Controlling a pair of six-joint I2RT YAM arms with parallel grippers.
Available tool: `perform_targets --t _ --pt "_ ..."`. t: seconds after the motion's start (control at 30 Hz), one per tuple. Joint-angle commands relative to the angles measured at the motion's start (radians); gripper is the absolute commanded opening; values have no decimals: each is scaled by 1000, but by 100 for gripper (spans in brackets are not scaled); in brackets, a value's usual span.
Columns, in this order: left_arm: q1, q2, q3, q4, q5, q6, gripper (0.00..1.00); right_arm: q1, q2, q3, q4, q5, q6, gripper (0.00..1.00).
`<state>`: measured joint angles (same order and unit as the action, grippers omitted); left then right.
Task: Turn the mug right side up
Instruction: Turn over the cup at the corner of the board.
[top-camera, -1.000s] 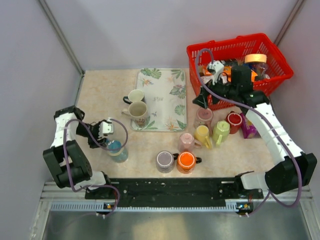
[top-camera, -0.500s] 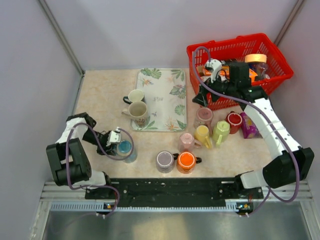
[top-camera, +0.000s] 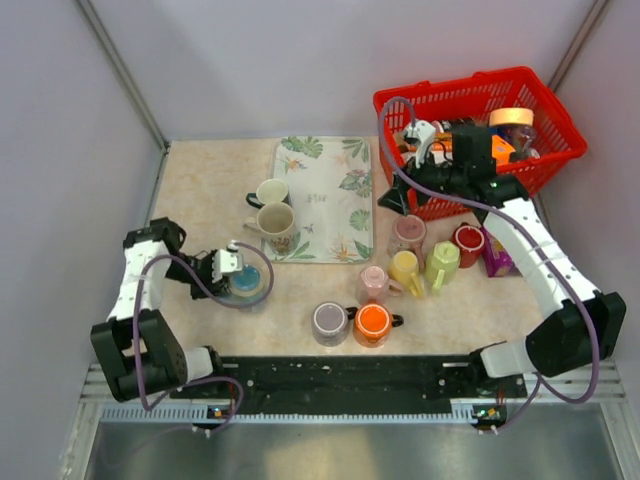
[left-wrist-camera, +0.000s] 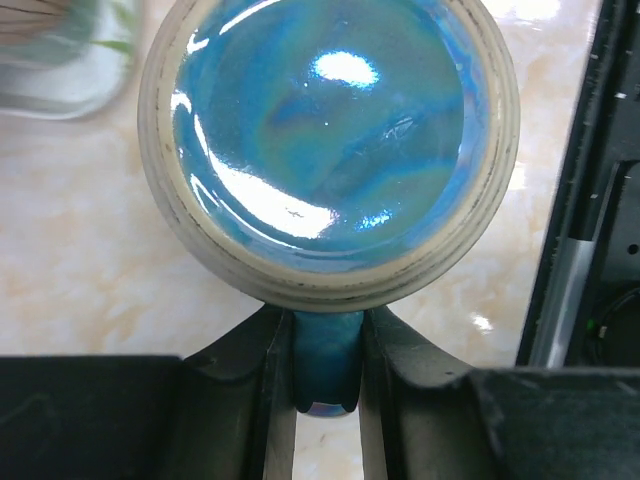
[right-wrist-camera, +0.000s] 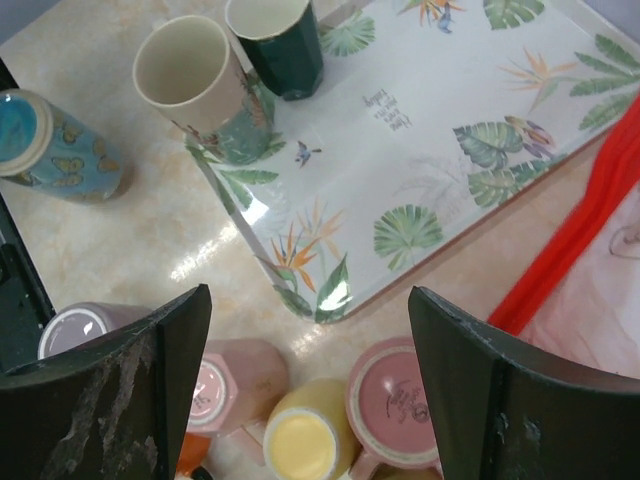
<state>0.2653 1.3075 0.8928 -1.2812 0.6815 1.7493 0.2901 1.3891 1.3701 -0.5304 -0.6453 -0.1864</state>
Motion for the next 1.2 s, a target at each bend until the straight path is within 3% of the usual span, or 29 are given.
perform_targets --t 0.0,0.23,0.37,0.53,0.67,0.93,1.07,1.17 --pt "-1 -114 168 -286 148 -100 0 76 -58 -16 89 2 -83 79" --pt "-1 -105 429 -276 447 -555 0 309 -192 -166 349 188 -338 80" --pt "-3 -22 537 -167 610 -999 0 415 -254 -314 635 260 -505 82" --pt "-34 82 600 -116 688 -1255 0 514 -234 -419 881 259 -711 83" --pt "-80 130 620 -106 734 -1352 0 546 -199 -447 955 182 -814 82" --pt "-156 200 620 -164 888 -1389 0 587 -113 -428 966 79 -887 80" --pt "-172 208 571 -116 947 -1471 0 623 -61 -447 1074 159 -897 77" --pt "-189 207 538 -77 975 -1531 0 639 -26 -460 1202 237 -886 68"
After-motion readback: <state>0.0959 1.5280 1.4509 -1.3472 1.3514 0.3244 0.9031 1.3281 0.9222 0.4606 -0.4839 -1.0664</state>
